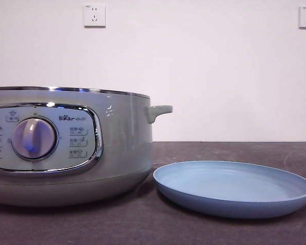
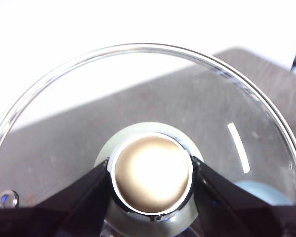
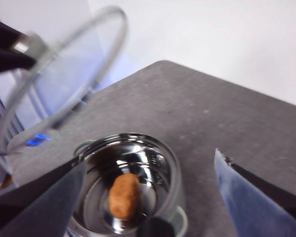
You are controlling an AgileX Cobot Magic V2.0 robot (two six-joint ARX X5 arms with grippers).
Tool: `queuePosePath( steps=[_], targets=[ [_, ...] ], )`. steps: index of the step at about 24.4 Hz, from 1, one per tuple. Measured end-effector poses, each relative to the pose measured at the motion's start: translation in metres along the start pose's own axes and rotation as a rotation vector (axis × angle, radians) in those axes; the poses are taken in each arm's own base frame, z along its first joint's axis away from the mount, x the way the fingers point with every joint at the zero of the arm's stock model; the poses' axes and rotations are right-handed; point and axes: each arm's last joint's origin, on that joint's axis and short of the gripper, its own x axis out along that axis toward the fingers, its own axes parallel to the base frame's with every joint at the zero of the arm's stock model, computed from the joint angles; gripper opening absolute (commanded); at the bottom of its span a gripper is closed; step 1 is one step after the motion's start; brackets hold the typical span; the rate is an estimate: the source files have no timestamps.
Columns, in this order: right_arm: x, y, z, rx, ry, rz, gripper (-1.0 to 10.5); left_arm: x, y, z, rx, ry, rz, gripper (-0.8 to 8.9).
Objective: Take the potato out from the steamer,put the potato on the plate,close the lid
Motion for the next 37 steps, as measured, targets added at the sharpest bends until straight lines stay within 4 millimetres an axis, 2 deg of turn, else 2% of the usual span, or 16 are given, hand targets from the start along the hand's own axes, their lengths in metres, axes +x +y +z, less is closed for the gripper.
queuePosePath(
  steps=[6, 11, 17, 20, 21, 25, 27, 33, 37],
  targets=[
    [0.054, 0.022, 0.017, -0.053, 0.106, 0.092, 4.4, -0.049, 0.002, 0.001, 0.019, -0.117, 0.088, -0.08],
    [0.106, 0.037, 0.018, -0.094, 0.193, 0.128, 4.4, -0.084, 0.007, -0.008, 0.046, -0.135, 0.254, -0.08],
    [0.152, 0.032, -0.002, -0.086, 0.287, 0.113, 4.4, -0.118, 0.009, -0.022, 0.067, -0.136, 0.366, -0.08],
    [0.178, 0.029, -0.017, -0.090, 0.344, 0.061, 4.4, -0.133, 0.009, -0.028, 0.067, -0.147, 0.389, -0.08],
    [0.194, 0.026, -0.028, -0.085, 0.385, 0.056, 4.4, -0.140, 0.009, -0.031, 0.066, -0.151, 0.393, -0.08],
    [0.250, 0.034, -0.066, -0.079, 0.548, 0.093, 4.4, -0.147, 0.010, -0.039, 0.068, -0.115, 0.437, -0.08],
    [0.269, 0.037, -0.074, -0.088, 0.595, 0.081, 4.4, -0.147, 0.010, -0.042, 0.073, -0.081, 0.446, -0.08],
    [0.291, 0.035, -0.094, -0.087, 0.682, 0.062, 4.4, -0.146, 0.010, -0.046, 0.073, -0.047, 0.444, -0.08],
    [0.292, 0.035, -0.096, -0.085, 0.693, 0.061, 4.4, -0.146, 0.010, -0.046, 0.074, -0.044, 0.444, -0.08]
  ],
)
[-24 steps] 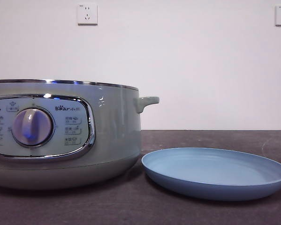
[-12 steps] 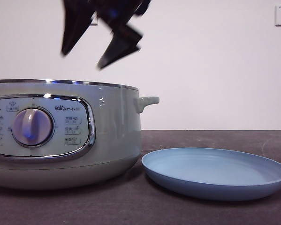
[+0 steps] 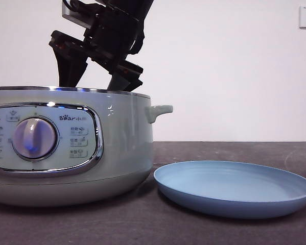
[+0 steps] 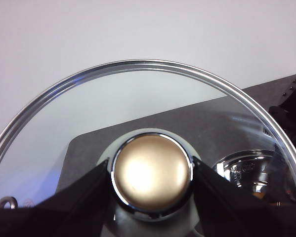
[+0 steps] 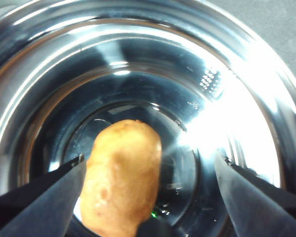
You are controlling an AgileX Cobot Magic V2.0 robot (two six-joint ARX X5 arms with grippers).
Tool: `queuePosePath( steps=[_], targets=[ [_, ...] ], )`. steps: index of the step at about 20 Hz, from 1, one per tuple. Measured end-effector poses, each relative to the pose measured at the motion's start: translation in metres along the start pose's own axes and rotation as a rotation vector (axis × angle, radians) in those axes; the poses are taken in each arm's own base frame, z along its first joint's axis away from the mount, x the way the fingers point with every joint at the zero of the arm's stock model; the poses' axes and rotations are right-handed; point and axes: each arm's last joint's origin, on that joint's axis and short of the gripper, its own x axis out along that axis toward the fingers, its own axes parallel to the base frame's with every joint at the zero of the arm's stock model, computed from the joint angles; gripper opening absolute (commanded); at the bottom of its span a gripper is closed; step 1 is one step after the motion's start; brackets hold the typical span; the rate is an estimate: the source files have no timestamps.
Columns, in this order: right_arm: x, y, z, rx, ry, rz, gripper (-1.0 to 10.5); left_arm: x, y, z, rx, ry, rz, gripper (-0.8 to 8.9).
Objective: Take the potato out from the steamer,put the potato on the plate,close the lid
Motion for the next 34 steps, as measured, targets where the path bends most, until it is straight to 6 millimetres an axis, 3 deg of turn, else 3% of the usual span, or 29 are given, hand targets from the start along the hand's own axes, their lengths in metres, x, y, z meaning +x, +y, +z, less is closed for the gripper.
queuePosePath(
  steps=[5, 12, 14, 17, 21, 23, 25, 27, 30, 34],
  targets=[
    [0.020, 0.000, -0.009, 0.013, 0.084, 0.040, 4.5, 0.000, 0.000, 0.000, 0.000, 0.000, 0.000, -0.08],
    [0.034, 0.016, -0.012, -0.010, 0.110, 0.109, 4.4, 0.000, 0.000, 0.000, 0.001, 0.002, 0.001, -0.08],
    [0.039, 0.020, -0.013, -0.017, 0.119, 0.118, 3.3, 0.000, 0.000, -0.001, 0.004, 0.009, -0.001, -0.08],
    [0.041, 0.024, -0.012, -0.042, 0.118, 0.123, -0.1, 0.000, 0.000, -0.001, 0.006, 0.013, -0.001, -0.08],
    [0.036, 0.020, -0.010, -0.074, 0.118, 0.021, -0.1, 0.000, 0.000, -0.002, 0.008, 0.016, -0.002, -0.08],
    [0.010, 0.015, 0.001, -0.073, 0.056, 0.005, -0.1, 0.000, 0.000, -0.001, 0.005, 0.010, -0.001, -0.08],
    [-0.049, 0.009, 0.018, -0.070, -0.095, -0.029, -0.1, 0.000, 0.000, 0.001, -0.003, -0.007, 0.001, -0.08],
    [-0.118, 0.001, 0.021, -0.058, -0.238, -0.075, -0.1, 0.001, 0.000, 0.004, -0.015, -0.032, -0.001, -0.08],
    [-0.191, -0.009, 0.009, -0.031, -0.355, -0.139, -0.1, 0.012, -0.007, 0.014, -0.024, -0.066, -0.077, -0.08],
    [-0.256, -0.023, -0.024, 0.041, -0.359, -0.215, -0.1, 0.039, -0.020, 0.027, -0.018, -0.067, -0.164, -0.08]
  ],
)
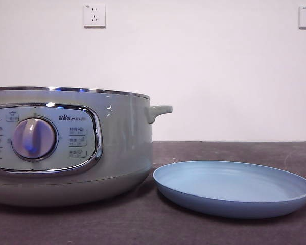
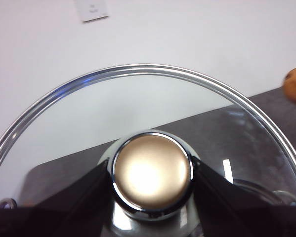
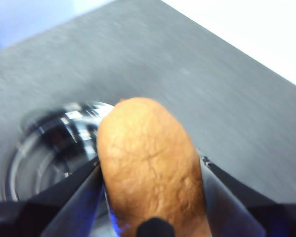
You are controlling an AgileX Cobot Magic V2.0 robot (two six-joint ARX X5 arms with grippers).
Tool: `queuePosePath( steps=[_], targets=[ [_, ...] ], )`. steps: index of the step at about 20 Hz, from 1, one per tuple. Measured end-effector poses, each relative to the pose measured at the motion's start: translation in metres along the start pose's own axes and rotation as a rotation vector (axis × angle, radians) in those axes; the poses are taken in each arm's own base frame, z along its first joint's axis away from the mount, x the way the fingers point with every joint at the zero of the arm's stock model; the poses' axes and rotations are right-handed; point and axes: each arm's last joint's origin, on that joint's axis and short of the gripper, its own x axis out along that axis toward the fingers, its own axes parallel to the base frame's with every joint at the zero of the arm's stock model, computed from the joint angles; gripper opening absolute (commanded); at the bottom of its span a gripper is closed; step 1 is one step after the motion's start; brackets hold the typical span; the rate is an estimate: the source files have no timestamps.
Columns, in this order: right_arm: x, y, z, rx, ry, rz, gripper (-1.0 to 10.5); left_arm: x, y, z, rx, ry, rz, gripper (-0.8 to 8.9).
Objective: Take the potato out from the steamer,put the potato on the plate,close the lid
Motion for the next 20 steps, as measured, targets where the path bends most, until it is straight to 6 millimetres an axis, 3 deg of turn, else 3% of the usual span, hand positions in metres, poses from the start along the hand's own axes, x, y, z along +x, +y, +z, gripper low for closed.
queuePosePath(
  steps=[4, 12, 15, 20],
  targets=[
    [-0.025, -0.022, -0.015, 0.065, 0.077, -0.064, -0.1, 0.025, -0.009, 0.005, 0.006, 0.020, -0.083, -0.08],
    [-0.033, -0.058, -0.040, 0.214, 0.177, -0.166, -0.1, 0.078, -0.027, 0.006, 0.013, 0.114, -0.220, -0.08],
    [-0.009, -0.061, -0.056, 0.237, 0.223, -0.157, -0.1, 0.096, -0.032, 0.005, 0.009, 0.137, -0.248, -0.08],
    [0.052, -0.063, -0.110, 0.294, 0.332, -0.133, -0.1, 0.111, -0.037, 0.003, 0.011, 0.166, -0.265, -0.08]
  ],
)
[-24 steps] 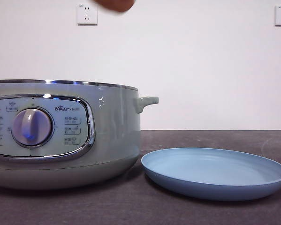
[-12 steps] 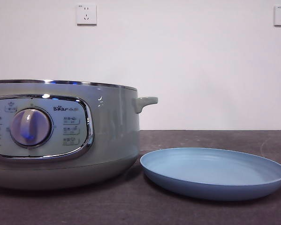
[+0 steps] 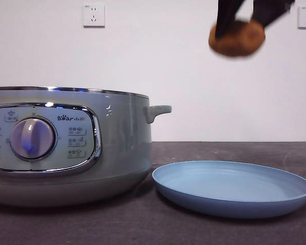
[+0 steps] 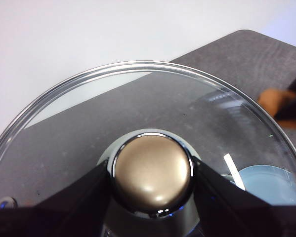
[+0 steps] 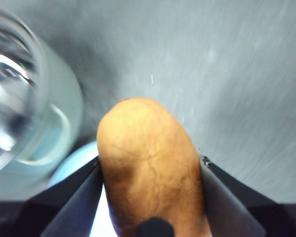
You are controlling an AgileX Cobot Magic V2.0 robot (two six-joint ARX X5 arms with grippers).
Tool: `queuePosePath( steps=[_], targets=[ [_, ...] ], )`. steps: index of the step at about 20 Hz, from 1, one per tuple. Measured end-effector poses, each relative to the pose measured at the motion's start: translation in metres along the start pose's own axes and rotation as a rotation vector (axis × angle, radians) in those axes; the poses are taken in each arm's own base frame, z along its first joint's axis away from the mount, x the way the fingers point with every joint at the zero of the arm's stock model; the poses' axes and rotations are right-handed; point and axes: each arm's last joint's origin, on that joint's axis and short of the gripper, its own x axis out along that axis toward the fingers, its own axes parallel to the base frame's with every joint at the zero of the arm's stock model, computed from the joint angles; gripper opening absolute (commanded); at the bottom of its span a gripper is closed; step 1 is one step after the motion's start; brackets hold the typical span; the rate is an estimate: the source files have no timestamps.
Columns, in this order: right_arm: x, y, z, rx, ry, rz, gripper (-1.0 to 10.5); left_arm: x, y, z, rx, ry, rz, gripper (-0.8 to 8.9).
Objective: Take the potato out from the steamer,put the potato on the plate,close the lid
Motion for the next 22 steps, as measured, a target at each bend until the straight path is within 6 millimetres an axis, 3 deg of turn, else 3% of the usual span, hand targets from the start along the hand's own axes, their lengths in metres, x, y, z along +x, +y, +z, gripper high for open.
queuePosePath(
  steps=[4, 8, 13, 18, 22],
  targets=[
    [0.055, 0.002, -0.041, 0.048, 0.096, 0.069, -0.1, 0.003, 0.000, 0.000, 0.000, 0.005, -0.001, -0.08],
    [0.090, 0.024, -0.076, 0.048, 0.154, 0.122, -0.1, 0.003, 0.000, 0.001, 0.000, -0.004, 0.001, -0.08],
    [0.110, 0.044, -0.100, 0.024, 0.162, 0.121, -0.1, 0.003, 0.000, 0.001, 0.000, -0.004, 0.001, -0.08],
    [0.129, 0.042, -0.117, 0.036, 0.210, 0.076, -0.1, 0.003, 0.000, 0.001, 0.000, -0.005, 0.001, -0.08],
    [0.129, 0.042, -0.117, 0.036, 0.206, 0.075, 0.0, 0.003, 0.000, 0.001, 0.000, -0.005, 0.001, -0.08]
  ],
)
